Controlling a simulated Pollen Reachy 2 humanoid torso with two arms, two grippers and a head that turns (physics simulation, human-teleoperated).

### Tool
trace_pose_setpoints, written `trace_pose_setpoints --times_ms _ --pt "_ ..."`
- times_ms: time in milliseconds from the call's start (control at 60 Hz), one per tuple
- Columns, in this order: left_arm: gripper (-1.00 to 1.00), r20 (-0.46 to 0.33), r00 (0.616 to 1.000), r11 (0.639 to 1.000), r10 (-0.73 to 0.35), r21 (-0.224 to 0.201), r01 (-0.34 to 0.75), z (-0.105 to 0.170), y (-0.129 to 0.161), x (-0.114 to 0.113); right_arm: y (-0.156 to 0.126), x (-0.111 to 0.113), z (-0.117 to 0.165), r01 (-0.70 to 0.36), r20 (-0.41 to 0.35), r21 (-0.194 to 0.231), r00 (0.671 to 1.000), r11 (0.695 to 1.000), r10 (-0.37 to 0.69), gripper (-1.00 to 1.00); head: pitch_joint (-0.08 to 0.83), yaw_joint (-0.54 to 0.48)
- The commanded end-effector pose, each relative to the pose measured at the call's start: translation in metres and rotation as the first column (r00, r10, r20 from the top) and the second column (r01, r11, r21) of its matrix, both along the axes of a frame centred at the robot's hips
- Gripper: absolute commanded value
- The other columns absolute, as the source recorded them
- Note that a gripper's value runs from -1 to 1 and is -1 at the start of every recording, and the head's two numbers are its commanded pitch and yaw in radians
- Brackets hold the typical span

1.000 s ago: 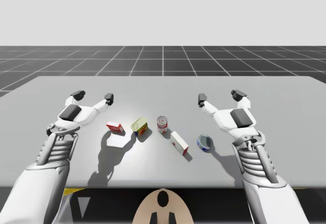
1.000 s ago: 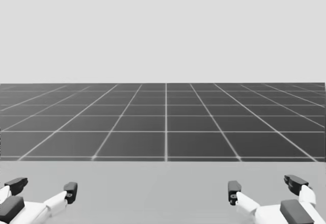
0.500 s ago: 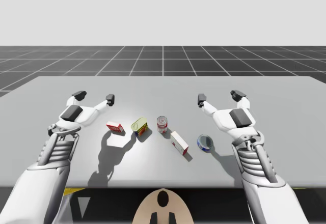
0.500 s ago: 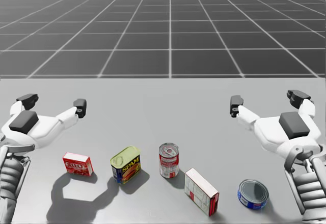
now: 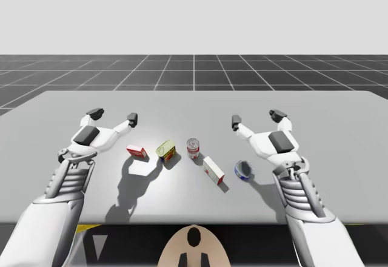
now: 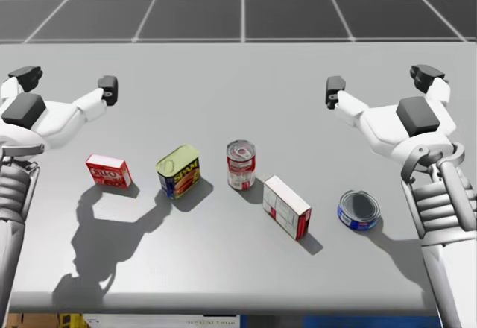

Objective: Lift the red soup can off the table.

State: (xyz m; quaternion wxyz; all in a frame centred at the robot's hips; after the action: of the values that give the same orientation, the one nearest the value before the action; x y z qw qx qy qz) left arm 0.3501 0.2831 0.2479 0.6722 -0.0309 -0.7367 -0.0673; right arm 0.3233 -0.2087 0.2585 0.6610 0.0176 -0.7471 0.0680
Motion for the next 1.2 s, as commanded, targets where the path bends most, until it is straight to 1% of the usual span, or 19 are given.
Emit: trace_pose_setpoints --times_ms 17,117,167,200,233,267,317,333,367,417,500,550,567,600,617,667,800,1050,1200 --pt "-1.00 0.001 1.000 1.000 -0.001 0.004 0.001 0.000 -0.001 -0.001 0.004 0.000 -0.003 -0.015 -0.016 -0.005 1.000 1.000 0.015 -1.00 0.608 0.02" --pt "-1.00 0.001 1.000 1.000 -0.001 0.004 0.001 0.000 -0.002 -0.001 0.008 -0.002 -0.001 -0.061 -0.041 0.001 0.997 0.998 0.061 -1.00 0.608 0.02" --pt "-1.00 0.000 1.000 1.000 -0.001 0.003 0.001 0.000 -0.002 -0.001 0.011 -0.004 0.000 -0.123 -0.076 0.028 0.989 0.992 0.125 -1.00 0.608 0.02" --pt "-1.00 -0.002 1.000 1.000 -0.001 0.003 0.001 0.000 -0.003 -0.001 0.016 -0.006 0.000 -0.163 -0.096 0.021 0.982 0.986 0.164 -1.00 0.609 0.02" --pt "-1.00 -0.004 1.000 1.000 -0.001 0.003 0.001 -0.001 -0.003 -0.001 0.017 -0.007 0.001 -0.200 -0.112 0.038 0.973 0.979 0.203 -1.00 0.608 0.02" --pt "-1.00 -0.005 1.000 1.000 0.000 0.004 0.000 -0.001 -0.003 -0.001 0.021 -0.009 0.002 -0.263 -0.147 0.044 0.952 0.964 0.267 -1.00 0.607 0.02" --pt "-1.00 -0.006 1.000 1.000 -0.001 0.004 0.001 -0.001 -0.003 -0.001 0.023 -0.010 0.003 -0.280 -0.149 0.035 0.948 0.959 0.283 -1.00 0.607 0.02" --pt "-1.00 -0.006 1.000 1.000 -0.001 0.005 0.001 -0.001 -0.003 -0.001 0.026 -0.010 0.005 -0.328 -0.197 0.042 0.923 0.944 0.330 -1.00 0.607 0.02" --pt "-1.00 -0.006 1.000 1.000 -0.001 0.005 0.001 -0.002 -0.004 -0.001 0.028 -0.011 0.006 -0.346 -0.206 0.047 0.915 0.937 0.348 -1.00 0.608 0.02" --pt "-1.00 -0.006 1.000 1.000 0.000 0.006 0.000 -0.002 -0.004 -0.001 0.032 -0.011 0.008 -0.386 -0.231 0.068 0.891 0.920 0.391 -1.00 0.610 0.02" --pt "-1.00 -0.008 1.000 1.000 -0.001 0.008 0.001 -0.002 -0.004 0.000 0.041 -0.009 0.008 -0.448 -0.257 0.044 0.859 0.893 0.443 -1.00 0.610 0.02" --pt "-1.00 -0.010 1.000 1.000 -0.001 0.009 0.001 -0.003 -0.004 0.000 0.044 -0.008 0.008 -0.465 -0.270 0.033 0.848 0.885 0.455 -1.00 0.610 0.02" --pt "-1.00 -0.010 1.000 1.000 -0.001 0.010 0.001 -0.003 -0.004 0.000 0.048 -0.006 0.007 -0.483 -0.287 0.031 0.835 0.875 0.470 -1.00 0.610 0.02" --pt "-1.00 -0.010 1.000 1.000 -0.001 0.010 0.001 -0.003 -0.004 0.000 0.051 -0.005 0.007 -0.495 -0.297 0.034 0.825 0.869 0.481 -1.00 0.609 0.03" --pt "-1.00 -0.010 1.000 1.000 -0.001 0.011 0.001 -0.003 -0.004 0.000 0.055 -0.003 0.005 -0.509 -0.312 0.030 0.813 0.860 0.492 -1.00 0.611 0.03" --pt "-1.00 -0.009 1.000 1.000 -0.001 0.012 0.001 -0.003 -0.004 0.000 0.062 0.000 0.003 -0.527 -0.333 0.020 0.798 0.849 0.503 -1.00 0.612 0.03" --pt "-1.00 -0.009 1.000 1.000 0.000 0.017 0.000 -0.003 -0.004 0.001 0.077 0.005 -0.004 -0.559 -0.375 -0.007 0.771 0.829 0.516 -1.00 0.616 0.03" --pt "-1.00 -0.005 1.000 1.000 -0.003 0.022 0.003 -0.003 -0.004 0.000 0.097 0.016 -0.026 -0.584 -0.444 -0.026 0.734 0.811 0.514 -1.00 0.619 0.03" --pt "-1.00 -0.002 1.000 1.000 -0.007 0.021 0.008 -0.003 -0.005 0.000 0.108 0.025 -0.041 -0.595 -0.488 -0.013 0.705 0.804 0.515 -1.00 0.621 0.04"
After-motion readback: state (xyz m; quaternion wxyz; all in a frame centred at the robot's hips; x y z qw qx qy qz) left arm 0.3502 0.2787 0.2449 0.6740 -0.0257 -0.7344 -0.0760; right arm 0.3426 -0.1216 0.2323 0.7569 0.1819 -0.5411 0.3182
